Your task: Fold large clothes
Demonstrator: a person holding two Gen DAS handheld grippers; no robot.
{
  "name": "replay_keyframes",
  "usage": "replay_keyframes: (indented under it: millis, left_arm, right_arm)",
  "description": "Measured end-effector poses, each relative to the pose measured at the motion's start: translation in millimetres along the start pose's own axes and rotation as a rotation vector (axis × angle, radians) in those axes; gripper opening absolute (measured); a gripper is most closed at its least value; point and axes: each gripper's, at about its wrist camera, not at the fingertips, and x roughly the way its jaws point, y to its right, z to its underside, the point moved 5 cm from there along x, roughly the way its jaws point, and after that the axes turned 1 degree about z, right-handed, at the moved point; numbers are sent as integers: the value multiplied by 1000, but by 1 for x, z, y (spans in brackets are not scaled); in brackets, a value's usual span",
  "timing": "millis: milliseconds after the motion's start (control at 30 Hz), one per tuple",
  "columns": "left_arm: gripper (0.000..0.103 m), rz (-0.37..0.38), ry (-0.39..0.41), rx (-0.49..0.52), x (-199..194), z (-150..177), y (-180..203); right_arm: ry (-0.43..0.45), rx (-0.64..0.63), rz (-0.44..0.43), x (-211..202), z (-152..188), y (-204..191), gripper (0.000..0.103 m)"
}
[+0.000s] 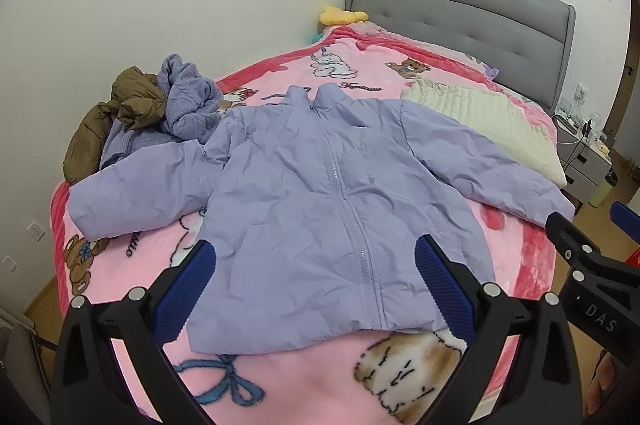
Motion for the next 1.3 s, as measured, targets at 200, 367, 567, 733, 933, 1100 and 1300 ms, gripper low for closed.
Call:
replay_keyframes:
  millis: [200,367,567,733,933,1100,1300]
  left_arm:
    - [98,3,-4,-7,0,1,-1]
    - [98,-1,-2,-7,-2,1,-2]
    - [98,-5,-5,-9,-3,2,-2]
    - [98,-12,-10,0,-2,2,-1]
    - [98,-5,-34,10,13,-5,3]
    - [98,-1,-49,11,28,-16,5]
    - [98,70,-104,-1,57,-29,13]
  right_arm:
    - [5,3,-2,0,0,0,95]
    - [6,4,-2,-1,-1,0,95]
    - [4,5,-3,-1,0,0,95]
    - [-2,11,5,-1,0,-1,95]
    - [-21,34,21,10,0,5,95]
    - [-16,56,28,20,-10,7,95]
    - [110,53,2,37,-25,14,95]
